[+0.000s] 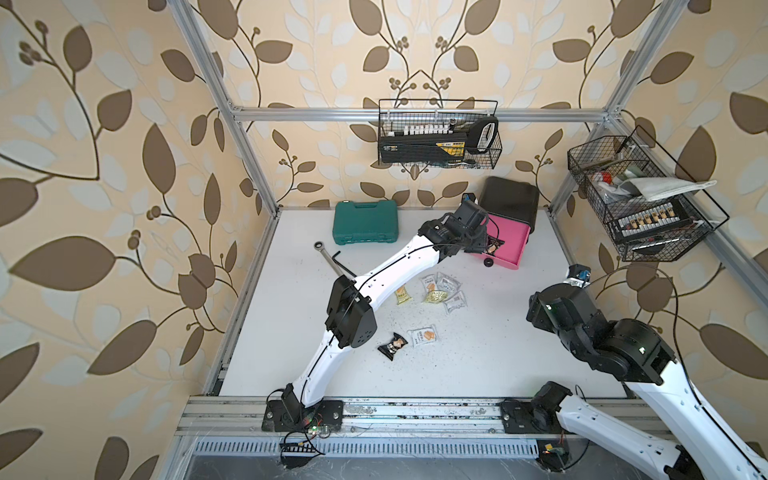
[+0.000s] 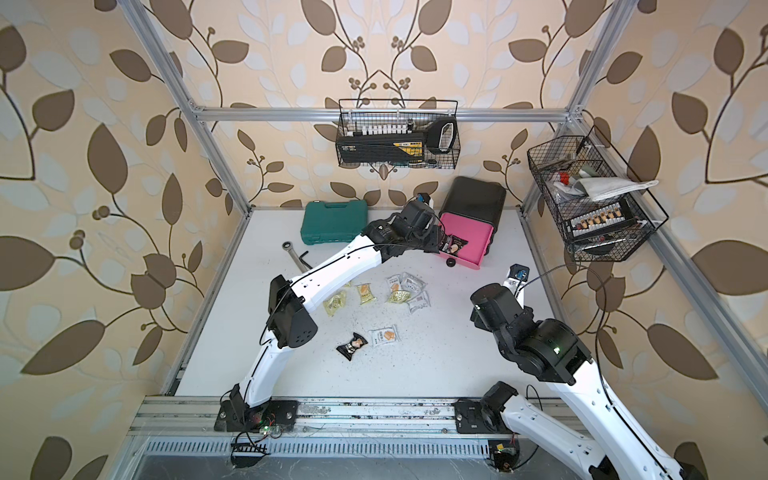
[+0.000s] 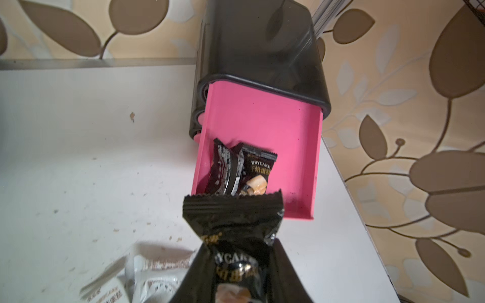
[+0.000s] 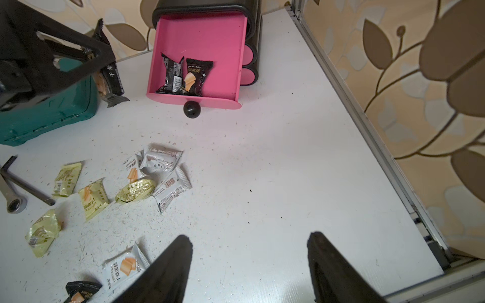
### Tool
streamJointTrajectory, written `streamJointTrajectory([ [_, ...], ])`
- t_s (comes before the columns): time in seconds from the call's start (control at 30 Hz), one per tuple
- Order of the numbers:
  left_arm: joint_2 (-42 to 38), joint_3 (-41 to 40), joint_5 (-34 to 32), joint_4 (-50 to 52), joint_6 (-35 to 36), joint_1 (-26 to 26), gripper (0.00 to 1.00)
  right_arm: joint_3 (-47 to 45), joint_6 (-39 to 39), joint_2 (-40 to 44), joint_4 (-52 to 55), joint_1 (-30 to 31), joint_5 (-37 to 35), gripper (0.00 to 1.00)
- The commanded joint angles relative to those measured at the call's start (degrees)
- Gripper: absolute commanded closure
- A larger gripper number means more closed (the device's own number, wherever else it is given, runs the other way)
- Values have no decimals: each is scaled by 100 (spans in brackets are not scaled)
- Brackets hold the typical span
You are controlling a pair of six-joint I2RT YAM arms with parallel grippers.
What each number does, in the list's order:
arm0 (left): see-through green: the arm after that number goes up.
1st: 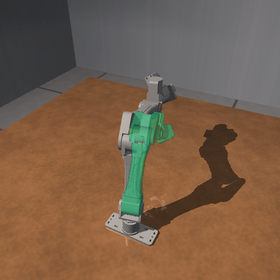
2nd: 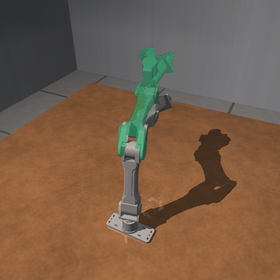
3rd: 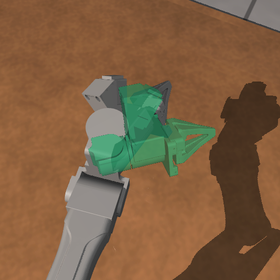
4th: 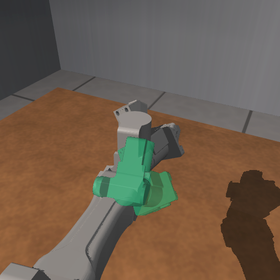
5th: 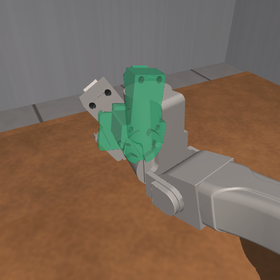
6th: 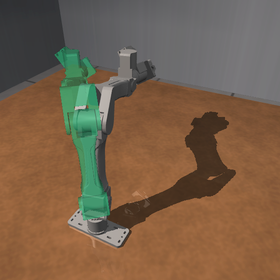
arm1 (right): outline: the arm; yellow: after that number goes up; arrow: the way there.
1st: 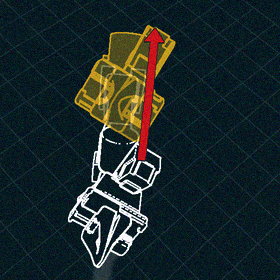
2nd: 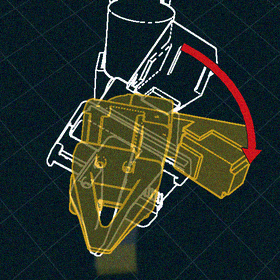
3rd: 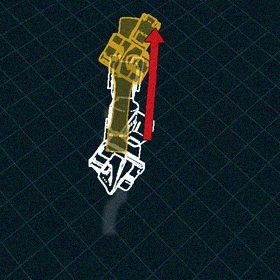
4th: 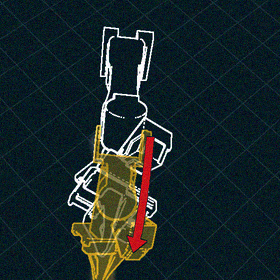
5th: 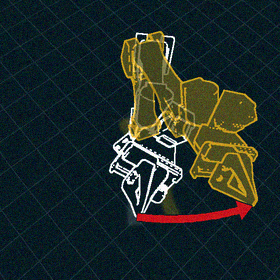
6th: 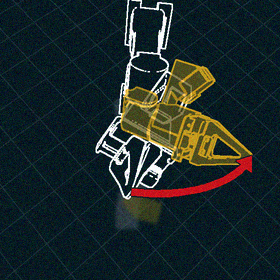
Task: Place the cookies into the drawer by color
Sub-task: Place the cookie in the drawer.
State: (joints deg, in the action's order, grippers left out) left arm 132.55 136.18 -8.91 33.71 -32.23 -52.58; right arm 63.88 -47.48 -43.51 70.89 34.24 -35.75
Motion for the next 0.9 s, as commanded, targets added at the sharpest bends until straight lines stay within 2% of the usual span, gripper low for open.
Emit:
streamJointTrajectory([
  [0.0, 270, 375, -353, -903, 471, -15, 81, 0, 51, 87, 129, -205, 261, 28],
  [0.1, 619, 669, -385, -1500, 650, -16, 80, 35, 37, 147, 229, -247, 287, 28],
  [0.27, 1289, 1490, -358, -1789, 640, -16, 80, 116, 64, 176, 363, -251, 279, 28],
  [0.5, 1544, 1521, -24, -2301, 330, -35, 80, 29, -51, 198, 404, -244, 444, 28],
  [0.87, 1955, 1813, 48, -2598, 439, -358, 80, -60, -179, 355, 552, -250, 499, 28],
])
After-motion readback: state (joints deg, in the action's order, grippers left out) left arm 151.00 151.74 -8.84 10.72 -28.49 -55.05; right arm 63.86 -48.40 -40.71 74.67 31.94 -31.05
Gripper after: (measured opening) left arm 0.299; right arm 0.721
